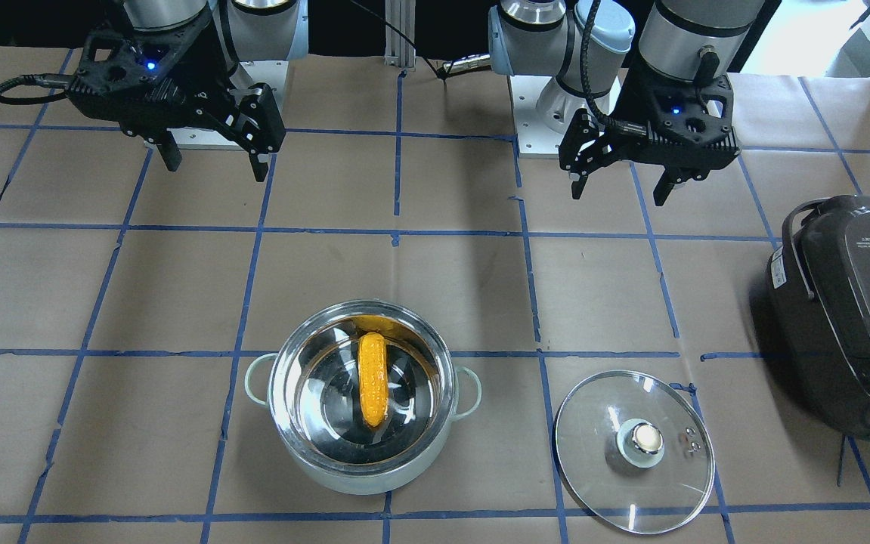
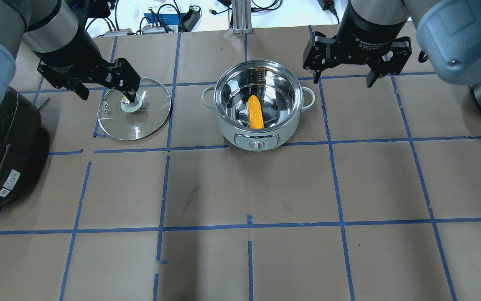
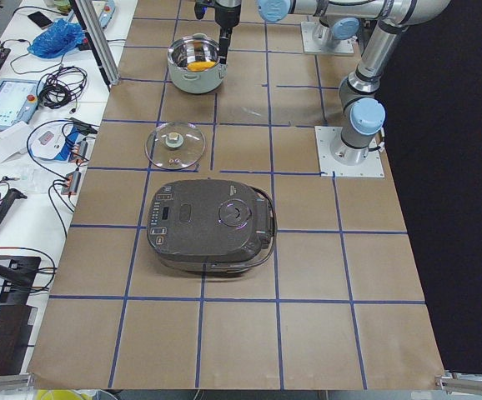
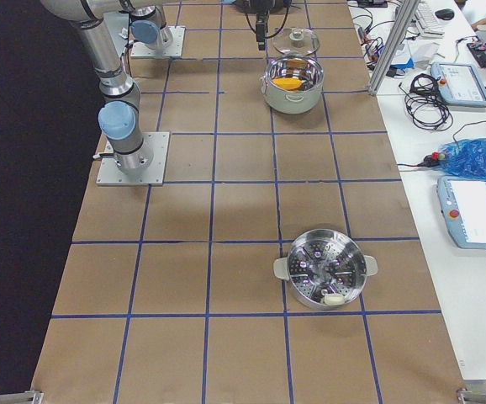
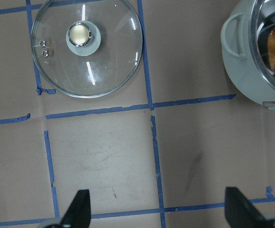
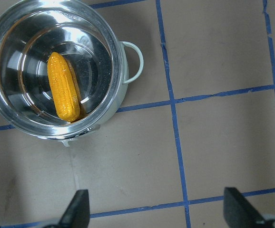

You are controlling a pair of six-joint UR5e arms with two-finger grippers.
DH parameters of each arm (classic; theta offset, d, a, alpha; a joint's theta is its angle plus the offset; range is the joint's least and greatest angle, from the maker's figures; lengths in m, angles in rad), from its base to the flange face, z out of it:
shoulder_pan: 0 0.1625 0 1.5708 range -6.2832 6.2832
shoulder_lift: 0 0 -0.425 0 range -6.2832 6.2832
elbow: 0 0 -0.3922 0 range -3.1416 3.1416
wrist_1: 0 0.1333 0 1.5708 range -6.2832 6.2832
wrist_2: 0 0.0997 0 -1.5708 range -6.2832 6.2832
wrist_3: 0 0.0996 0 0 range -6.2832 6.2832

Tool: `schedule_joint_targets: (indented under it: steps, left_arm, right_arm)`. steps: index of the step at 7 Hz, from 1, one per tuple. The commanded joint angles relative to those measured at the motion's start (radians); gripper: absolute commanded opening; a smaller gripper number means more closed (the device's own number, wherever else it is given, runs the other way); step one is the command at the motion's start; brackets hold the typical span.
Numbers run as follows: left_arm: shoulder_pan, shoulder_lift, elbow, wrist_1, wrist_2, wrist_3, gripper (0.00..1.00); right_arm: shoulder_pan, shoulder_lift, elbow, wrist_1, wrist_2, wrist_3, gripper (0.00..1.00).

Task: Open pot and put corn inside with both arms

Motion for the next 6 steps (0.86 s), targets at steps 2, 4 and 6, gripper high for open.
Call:
schedule_joint_targets:
  steps: [2, 4, 6]
  left_arm:
    - [0.000, 0.001, -0.002, 0.000, 0.004, -0.004, 1.00]
    - [0.000, 0.002, -0.003, 0.000, 0.004, -0.004, 1.00]
    - [0.000, 0.005, -0.009, 0.000, 0.002, -0.004, 1.00]
  right_arm:
    - [-0.008, 0.001, 0.003, 0.000, 0.002, -0.010, 1.00]
    - [-0.006, 0.007, 0.001, -0.004, 0.002, -0.010, 1.00]
    - [-0.009, 0.007, 0.004, -0.002, 0.001, -0.009, 1.00]
